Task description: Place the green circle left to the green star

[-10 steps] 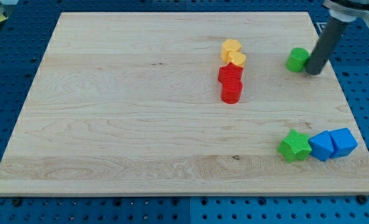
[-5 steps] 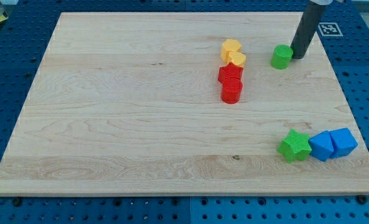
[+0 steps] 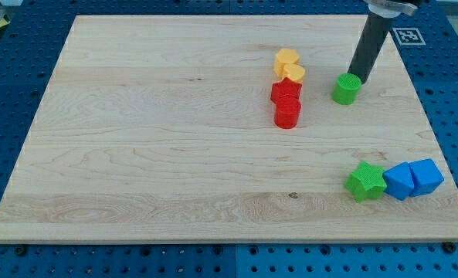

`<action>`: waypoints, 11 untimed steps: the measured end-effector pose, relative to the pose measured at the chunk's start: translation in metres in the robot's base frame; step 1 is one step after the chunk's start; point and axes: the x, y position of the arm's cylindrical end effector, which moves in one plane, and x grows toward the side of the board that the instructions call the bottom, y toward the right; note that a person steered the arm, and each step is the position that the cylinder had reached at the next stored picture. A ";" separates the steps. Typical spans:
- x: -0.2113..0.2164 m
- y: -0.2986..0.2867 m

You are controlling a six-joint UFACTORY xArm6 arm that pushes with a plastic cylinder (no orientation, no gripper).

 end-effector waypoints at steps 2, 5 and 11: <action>0.012 0.000; 0.009 -0.027; 0.050 -0.061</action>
